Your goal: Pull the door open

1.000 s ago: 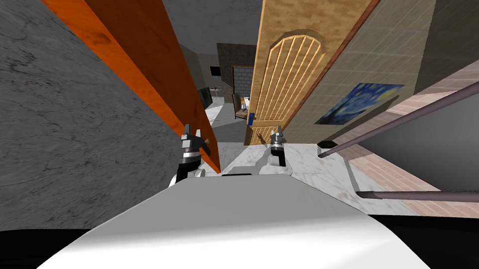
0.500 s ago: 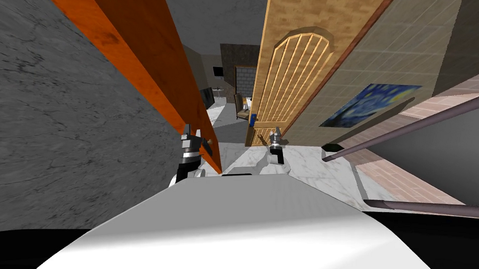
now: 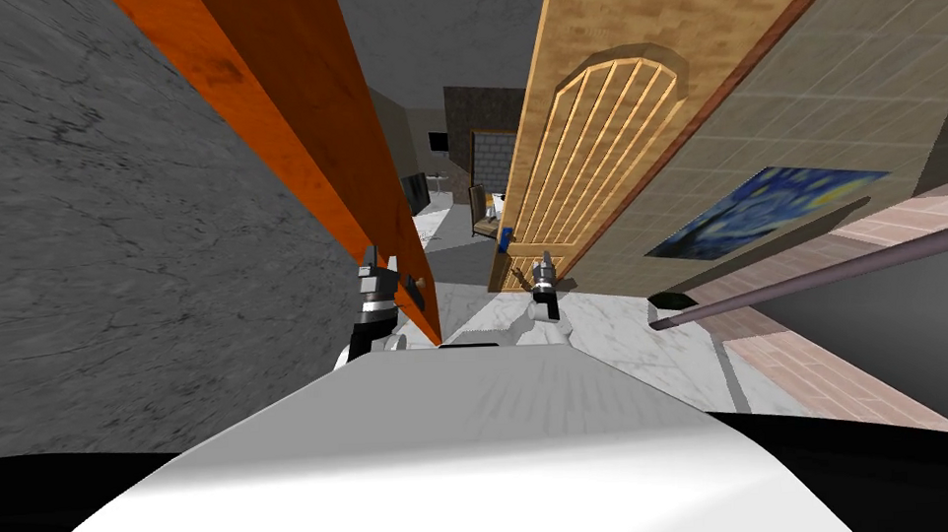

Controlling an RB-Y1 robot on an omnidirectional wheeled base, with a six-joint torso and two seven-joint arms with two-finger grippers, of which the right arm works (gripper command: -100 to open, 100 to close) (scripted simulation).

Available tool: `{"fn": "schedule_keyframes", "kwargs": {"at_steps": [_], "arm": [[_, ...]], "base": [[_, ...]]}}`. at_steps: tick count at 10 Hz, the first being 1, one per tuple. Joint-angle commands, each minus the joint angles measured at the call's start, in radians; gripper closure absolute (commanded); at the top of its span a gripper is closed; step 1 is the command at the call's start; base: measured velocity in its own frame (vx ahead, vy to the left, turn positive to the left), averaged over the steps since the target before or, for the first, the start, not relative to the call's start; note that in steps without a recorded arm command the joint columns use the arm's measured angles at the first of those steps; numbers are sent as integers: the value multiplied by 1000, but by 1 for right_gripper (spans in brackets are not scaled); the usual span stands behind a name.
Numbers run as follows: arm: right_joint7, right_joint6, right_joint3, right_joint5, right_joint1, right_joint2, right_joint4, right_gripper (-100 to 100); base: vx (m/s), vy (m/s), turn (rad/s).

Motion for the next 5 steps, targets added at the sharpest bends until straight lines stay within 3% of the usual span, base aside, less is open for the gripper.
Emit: {"fn": "schedule_keyframes", "kwargs": {"at_steps": [1, 4, 5], "arm": [[3, 7, -4, -4, -17, -5, 29, -100], [15, 15, -18, -20, -84, -20, 135, -100], [15, 15, -18, -20, -84, -20, 146, -100]], "base": [[56, -13, 43], [75, -16, 94], [58, -21, 36]]}}
